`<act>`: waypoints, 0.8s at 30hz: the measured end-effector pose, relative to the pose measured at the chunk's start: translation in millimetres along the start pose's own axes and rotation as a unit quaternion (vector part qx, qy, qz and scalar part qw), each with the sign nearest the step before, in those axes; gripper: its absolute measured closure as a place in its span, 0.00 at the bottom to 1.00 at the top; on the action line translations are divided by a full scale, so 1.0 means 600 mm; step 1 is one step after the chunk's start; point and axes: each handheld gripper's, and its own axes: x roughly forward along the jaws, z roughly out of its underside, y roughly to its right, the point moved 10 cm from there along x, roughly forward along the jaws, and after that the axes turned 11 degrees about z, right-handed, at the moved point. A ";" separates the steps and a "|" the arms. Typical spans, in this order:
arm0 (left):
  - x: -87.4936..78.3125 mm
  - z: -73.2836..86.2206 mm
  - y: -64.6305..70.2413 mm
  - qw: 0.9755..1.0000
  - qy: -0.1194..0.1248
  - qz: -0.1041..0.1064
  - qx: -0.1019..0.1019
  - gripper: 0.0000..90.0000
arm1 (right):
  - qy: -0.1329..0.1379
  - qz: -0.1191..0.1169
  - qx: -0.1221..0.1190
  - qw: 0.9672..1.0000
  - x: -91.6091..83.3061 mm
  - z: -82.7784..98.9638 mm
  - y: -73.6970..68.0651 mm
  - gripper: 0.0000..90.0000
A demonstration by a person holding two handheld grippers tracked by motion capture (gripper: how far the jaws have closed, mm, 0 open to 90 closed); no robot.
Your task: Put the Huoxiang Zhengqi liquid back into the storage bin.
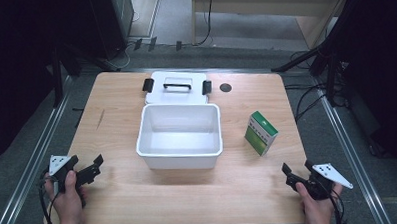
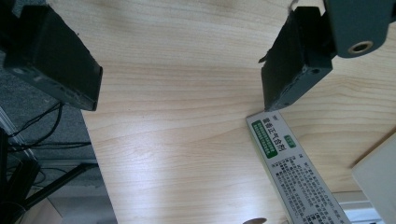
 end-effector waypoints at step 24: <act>0.005 0.002 0.005 1.000 -0.011 0.007 0.003 0.10 | -0.052 -0.029 -0.059 0.997 -0.003 0.003 -0.024 0.17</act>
